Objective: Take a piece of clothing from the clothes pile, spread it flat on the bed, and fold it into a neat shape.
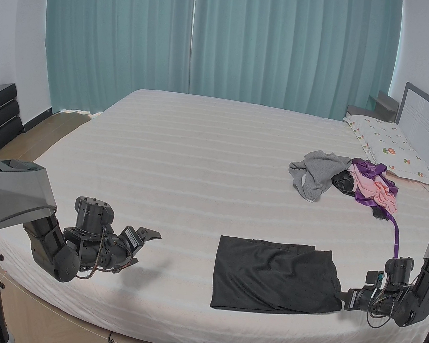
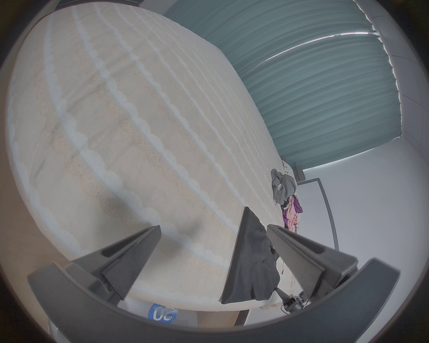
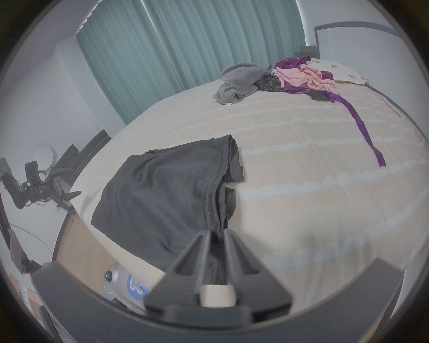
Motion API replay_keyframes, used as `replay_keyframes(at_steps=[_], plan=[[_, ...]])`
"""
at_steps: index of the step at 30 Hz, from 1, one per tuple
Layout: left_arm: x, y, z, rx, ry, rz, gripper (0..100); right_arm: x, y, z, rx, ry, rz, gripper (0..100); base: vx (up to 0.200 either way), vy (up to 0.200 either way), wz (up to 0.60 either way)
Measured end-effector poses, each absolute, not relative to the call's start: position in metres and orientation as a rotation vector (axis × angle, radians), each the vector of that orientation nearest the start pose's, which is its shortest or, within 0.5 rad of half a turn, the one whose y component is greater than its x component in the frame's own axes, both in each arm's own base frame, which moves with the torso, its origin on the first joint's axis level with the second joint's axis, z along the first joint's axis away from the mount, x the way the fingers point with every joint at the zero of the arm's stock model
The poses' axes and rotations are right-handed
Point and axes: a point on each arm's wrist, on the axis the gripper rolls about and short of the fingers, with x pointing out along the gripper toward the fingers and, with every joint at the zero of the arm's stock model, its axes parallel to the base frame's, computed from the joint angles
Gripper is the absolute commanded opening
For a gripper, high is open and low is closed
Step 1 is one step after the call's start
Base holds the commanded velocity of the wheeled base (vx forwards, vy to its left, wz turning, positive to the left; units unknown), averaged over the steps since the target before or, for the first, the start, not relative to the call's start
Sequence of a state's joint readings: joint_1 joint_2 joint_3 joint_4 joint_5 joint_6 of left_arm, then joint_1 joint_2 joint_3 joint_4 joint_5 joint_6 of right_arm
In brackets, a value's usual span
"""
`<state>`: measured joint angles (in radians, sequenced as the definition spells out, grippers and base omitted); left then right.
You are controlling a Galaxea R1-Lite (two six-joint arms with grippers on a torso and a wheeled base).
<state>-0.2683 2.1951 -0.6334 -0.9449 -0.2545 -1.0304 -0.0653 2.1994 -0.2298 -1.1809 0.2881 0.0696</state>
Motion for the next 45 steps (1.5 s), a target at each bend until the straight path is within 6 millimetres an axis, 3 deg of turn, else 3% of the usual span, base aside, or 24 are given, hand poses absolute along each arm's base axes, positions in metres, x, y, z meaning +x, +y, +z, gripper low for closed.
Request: replay_keyframes(at_steps=[12,21,32,39,45], plan=[[0.322,-0.094,0.01,-0.968,0.827,-0.137,100,0.263,-0.015,-0.011,0.315,0.723,0.146,100,0.0,0.0,0.0],[0.323,-0.095,0.01,-0.968,0.826,-0.138,100,0.305,-0.003,-0.003,0.613,0.641,0.104,100,0.0,-0.133,0.0],[0.322,-0.095,0.008,-0.943,0.828,-0.143,100,0.331,0.004,-0.01,0.675,0.607,0.118,100,0.0,0.0,0.0],[0.323,-0.094,0.008,-0.941,0.82,-0.132,100,0.337,0.007,-0.012,0.697,0.605,0.129,100,0.0,0.0,0.0],[0.323,-0.095,0.006,-0.936,0.815,-0.121,100,0.344,0.021,-0.015,0.739,0.605,0.148,100,0.0,0.0,0.0]])
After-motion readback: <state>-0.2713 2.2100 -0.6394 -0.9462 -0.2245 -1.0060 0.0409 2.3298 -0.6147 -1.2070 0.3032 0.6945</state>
